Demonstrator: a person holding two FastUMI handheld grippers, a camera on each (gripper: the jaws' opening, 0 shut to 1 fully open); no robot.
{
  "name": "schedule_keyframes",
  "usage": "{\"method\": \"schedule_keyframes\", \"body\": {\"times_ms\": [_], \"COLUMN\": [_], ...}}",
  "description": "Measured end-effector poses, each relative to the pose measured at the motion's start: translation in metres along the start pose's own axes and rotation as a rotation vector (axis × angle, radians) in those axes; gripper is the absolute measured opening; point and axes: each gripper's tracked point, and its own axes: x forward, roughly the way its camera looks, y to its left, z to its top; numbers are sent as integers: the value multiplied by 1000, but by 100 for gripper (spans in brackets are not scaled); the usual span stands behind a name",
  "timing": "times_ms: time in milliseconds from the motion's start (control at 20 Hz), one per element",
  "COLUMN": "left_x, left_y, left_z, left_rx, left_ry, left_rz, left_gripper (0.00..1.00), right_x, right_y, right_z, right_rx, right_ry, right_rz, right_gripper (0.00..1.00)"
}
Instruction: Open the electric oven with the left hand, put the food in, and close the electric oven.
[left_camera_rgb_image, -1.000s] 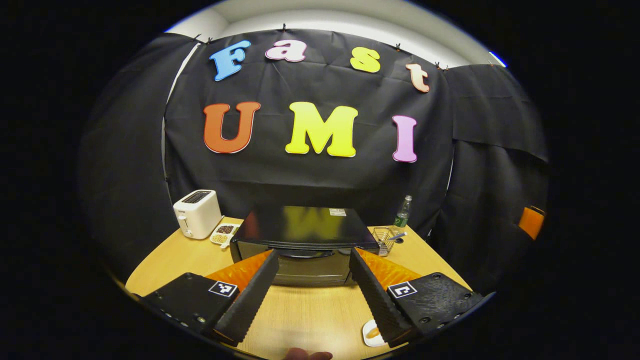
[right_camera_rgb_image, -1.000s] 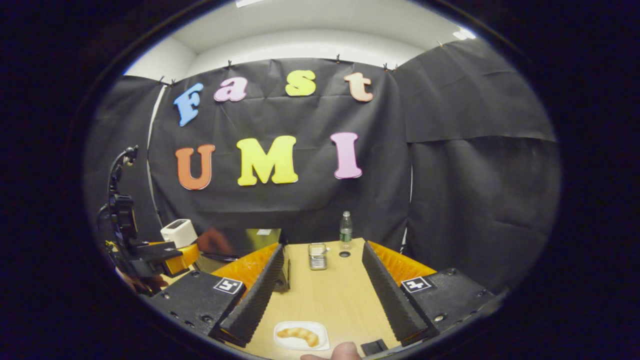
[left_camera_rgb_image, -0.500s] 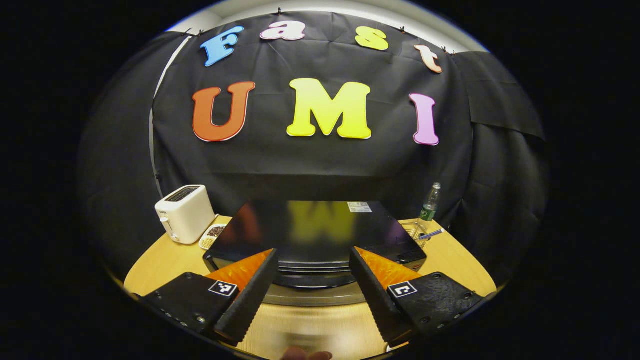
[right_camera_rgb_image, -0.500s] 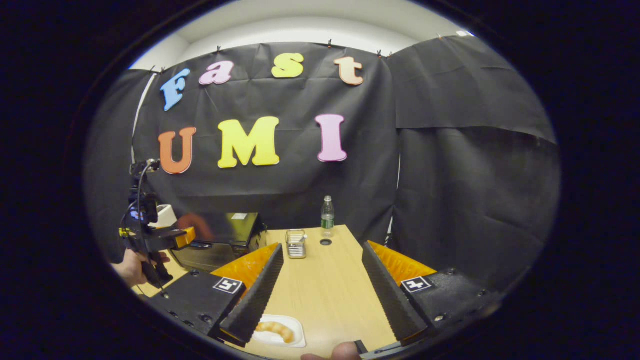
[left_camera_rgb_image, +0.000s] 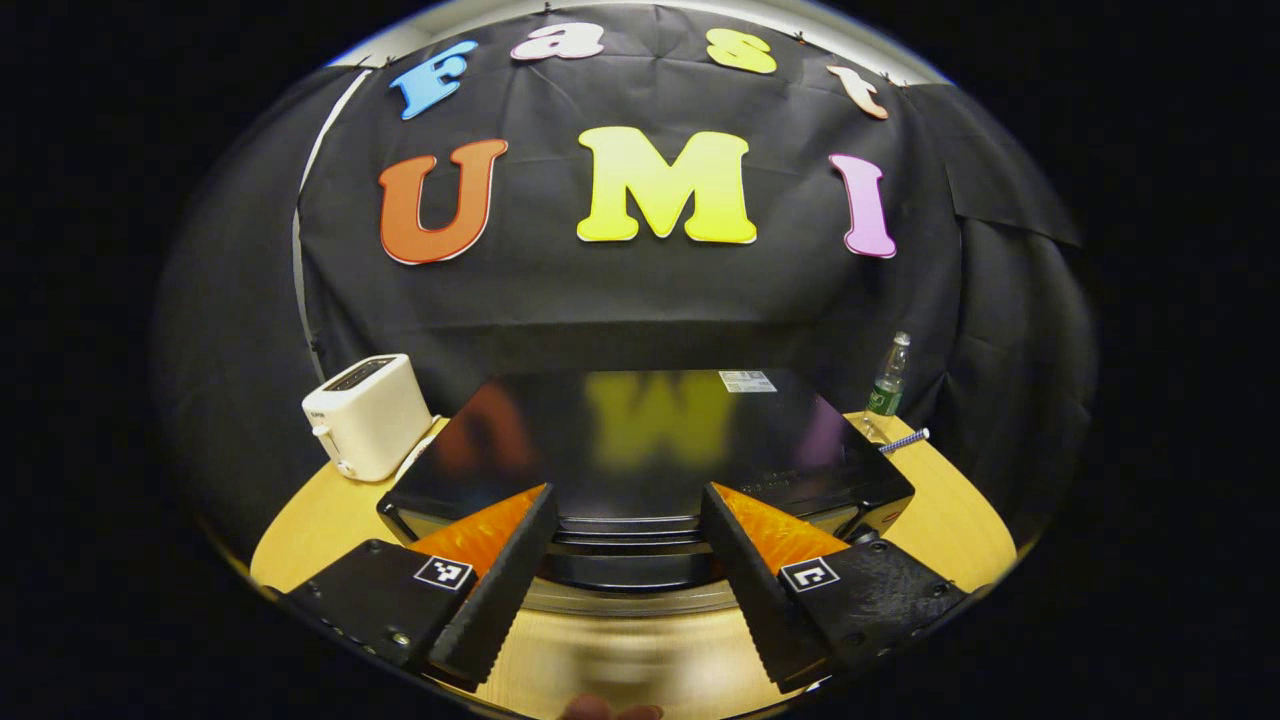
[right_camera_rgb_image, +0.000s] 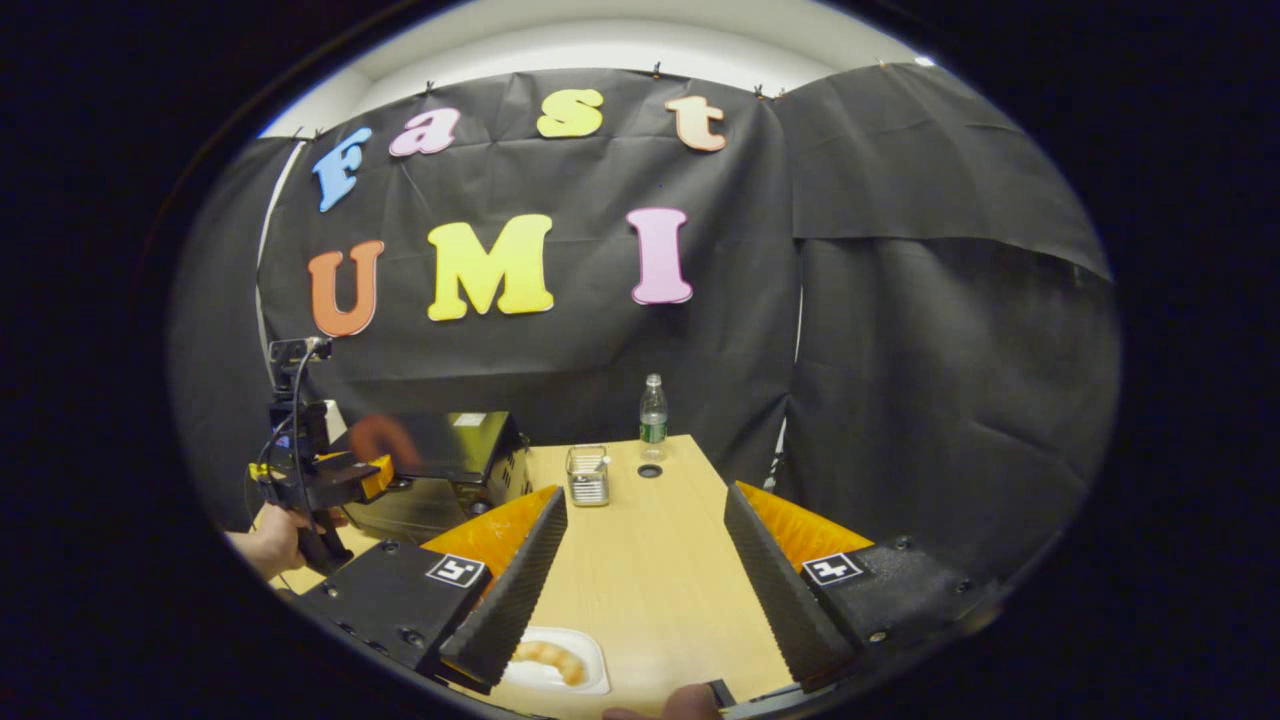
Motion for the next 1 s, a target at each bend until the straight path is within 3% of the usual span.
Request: {"method": "schedule_keyframes", "body": {"times_ms": [100,150,200,300,500,1000], "left_x": [-4,-10,-10,-18,-46,-93], "left_y": [-1,-3,-2,-3,-5,-8], "left_z": [-9,-4,-6,-11,-30,-140], "left_rx": [-7,3,0,-8,-5,-52], "left_ry": [18,-7,9,18,53,270], "left_rz": [-7,-12,-16,-24,-28,-56], "left_gripper": [96,87,98,100,97,96], "right_x": [-3,-5,-7,-11,-22,-54], "right_y": [2,4,6,10,18,33], "right_z": [-3,-3,-3,-4,-6,-23], "right_rx": [11,15,17,20,22,-12], "right_ry": [7,6,7,5,3,28], "right_rz": [2,3,6,11,23,57], "right_gripper": [98,98,98,98,98,98]}}
